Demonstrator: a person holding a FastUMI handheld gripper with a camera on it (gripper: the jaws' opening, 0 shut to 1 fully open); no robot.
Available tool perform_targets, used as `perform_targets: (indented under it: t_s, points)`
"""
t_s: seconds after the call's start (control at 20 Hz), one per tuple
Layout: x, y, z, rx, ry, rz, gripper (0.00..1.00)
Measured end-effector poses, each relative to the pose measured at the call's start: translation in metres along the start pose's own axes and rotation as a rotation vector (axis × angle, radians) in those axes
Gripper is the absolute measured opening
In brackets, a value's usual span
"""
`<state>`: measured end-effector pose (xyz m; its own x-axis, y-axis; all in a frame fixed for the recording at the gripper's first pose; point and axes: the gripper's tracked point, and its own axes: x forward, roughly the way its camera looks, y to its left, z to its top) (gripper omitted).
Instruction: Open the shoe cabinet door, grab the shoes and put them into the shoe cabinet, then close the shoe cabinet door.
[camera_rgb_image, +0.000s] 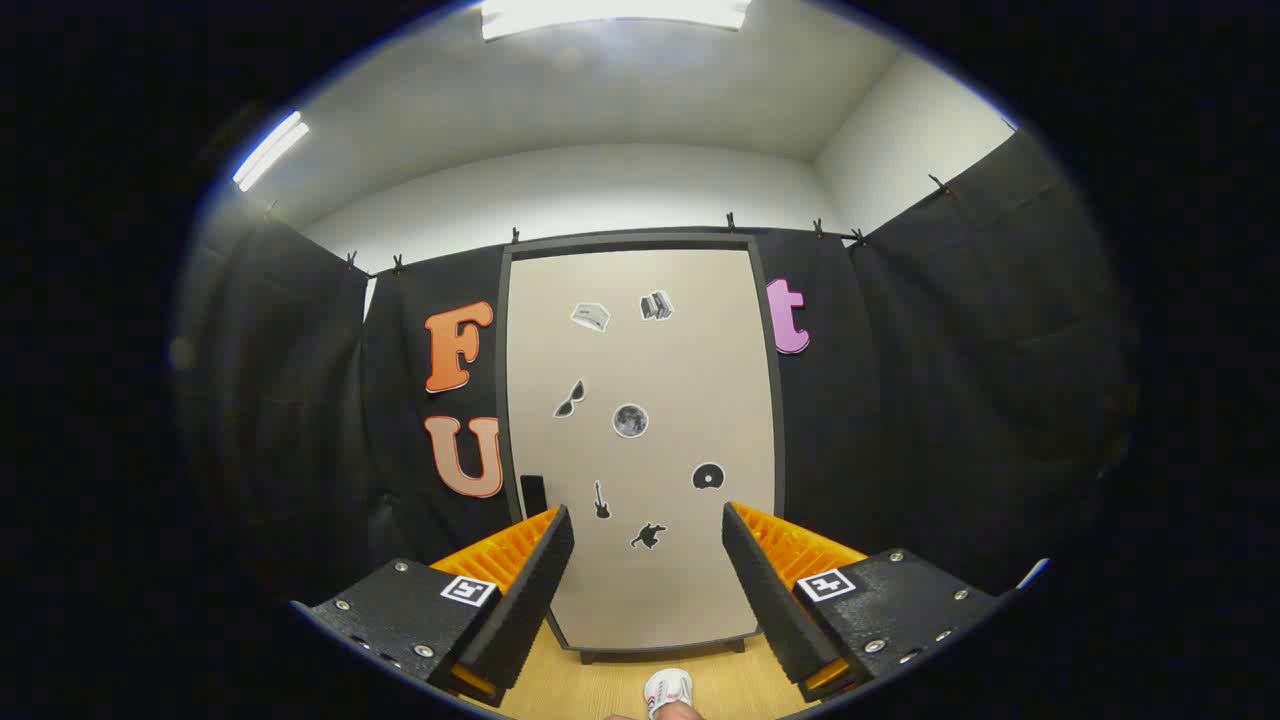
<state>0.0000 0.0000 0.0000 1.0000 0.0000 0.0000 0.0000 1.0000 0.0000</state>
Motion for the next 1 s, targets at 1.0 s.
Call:
perform_targets:
  t_s: [1.0]
  points:
    - [0.007,0.023,-0.005,-0.002,0.006,0.010,0.94]
